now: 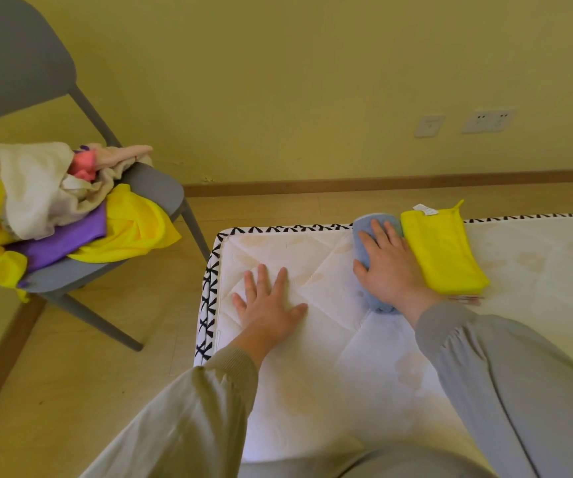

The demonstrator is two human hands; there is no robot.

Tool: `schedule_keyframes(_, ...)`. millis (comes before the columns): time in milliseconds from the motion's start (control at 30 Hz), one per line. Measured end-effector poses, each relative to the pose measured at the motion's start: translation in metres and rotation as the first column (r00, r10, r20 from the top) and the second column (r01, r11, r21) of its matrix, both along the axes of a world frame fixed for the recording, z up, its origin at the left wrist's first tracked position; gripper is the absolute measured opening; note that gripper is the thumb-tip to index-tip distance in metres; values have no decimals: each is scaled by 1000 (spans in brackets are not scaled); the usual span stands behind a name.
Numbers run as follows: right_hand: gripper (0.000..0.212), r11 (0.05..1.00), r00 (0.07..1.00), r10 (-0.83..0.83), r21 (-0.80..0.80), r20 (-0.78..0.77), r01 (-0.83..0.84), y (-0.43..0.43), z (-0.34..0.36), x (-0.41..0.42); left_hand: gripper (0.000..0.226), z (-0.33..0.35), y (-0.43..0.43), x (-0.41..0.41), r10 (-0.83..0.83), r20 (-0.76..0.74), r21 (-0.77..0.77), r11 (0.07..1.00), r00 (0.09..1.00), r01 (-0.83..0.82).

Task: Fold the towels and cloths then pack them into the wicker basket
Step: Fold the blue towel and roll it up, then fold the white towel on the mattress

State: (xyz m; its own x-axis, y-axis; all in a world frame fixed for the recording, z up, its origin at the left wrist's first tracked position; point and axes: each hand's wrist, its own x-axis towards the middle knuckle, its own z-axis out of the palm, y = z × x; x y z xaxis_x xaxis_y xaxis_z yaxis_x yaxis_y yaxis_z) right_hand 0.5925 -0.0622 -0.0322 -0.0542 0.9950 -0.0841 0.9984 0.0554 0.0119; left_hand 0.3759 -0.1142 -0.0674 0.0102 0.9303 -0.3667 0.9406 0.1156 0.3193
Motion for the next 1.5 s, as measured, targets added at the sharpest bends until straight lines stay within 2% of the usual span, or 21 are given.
schedule_keyframes(133, 62, 1000, 996, -12, -25, 94, 15, -1, 13, -11, 76, 3, -4, -9, -78, -70, 17, 997, 995, 79)
schedule_keyframes(300, 60, 1000, 989, -1, 24, 148, -3, -12, 27, -26, 69, 13, -12, -18, -135, -86, 86, 986, 987, 143)
schedule_keyframes(433, 54, 997, 996, 68, 37, 60, -70, -23, 37, -46, 65, 28, -17, -38, -134, -105, 119, 982, 985, 146)
schedule_keyframes(600, 48, 967, 967, 253, 52, -36, -251, -35, 47, -92, 58, 52, -25, -71, -92, -127, 244, 962, 988, 121)
schedule_keyframes(800, 48, 941, 933, 331, 122, -142, -316, -45, 64, -167, 50, 81, -40, -132, -18, -152, 322, 945, 988, 67)
schedule_keyframes(1000, 52, 924, 876, 380, 167, -297, -345, -33, 84, -262, 53, 103, -47, -222, 89, -147, 374, 927, 985, -28)
schedule_keyframes(1133, 51, 919, 851, 394, 180, -347, -352, -16, 86, -320, 58, 106, -43, -275, 179, -115, 395, 911, 977, -120)
schedule_keyframes(1333, 54, 917, 784, 388, 117, -485, -382, 18, 83, -394, 62, 97, -16, -348, 321, 12, 423, 856, 947, -296)
schedule_keyframes(1500, 56, 913, 721, 347, 40, -599, -406, 53, 71, -449, 45, 83, 33, -399, 458, 195, 455, 741, 867, -493)
